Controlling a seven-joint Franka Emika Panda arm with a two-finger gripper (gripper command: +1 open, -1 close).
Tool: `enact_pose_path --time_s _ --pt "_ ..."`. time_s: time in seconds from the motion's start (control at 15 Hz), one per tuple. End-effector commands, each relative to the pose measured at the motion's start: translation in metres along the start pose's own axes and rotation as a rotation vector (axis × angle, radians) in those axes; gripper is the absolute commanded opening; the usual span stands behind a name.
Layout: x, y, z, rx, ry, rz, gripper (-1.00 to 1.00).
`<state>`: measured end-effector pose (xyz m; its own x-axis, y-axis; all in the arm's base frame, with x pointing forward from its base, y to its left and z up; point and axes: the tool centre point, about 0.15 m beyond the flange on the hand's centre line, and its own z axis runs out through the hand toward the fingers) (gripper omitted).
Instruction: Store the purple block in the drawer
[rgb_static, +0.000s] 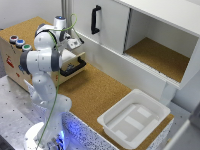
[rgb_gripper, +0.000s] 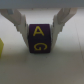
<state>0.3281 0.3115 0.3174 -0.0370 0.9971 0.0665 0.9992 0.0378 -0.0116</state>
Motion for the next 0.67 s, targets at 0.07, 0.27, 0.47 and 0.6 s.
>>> enact_pose_path --time_s 0.07,0.27,0.47,0.6 --pt "0.001 -0.045 -0.065 -0.110 0.010 -0.078 1.00" --pt "-0.005 -0.052 -0.107 -0.179 0.034 -0.009 1.00" --pt "-0.026 -0.053 -0.150 -0.275 0.027 0.118 1.00" --pt "-0.058 -0.046 -0.168 -0.284 0.011 0.254 1.00"
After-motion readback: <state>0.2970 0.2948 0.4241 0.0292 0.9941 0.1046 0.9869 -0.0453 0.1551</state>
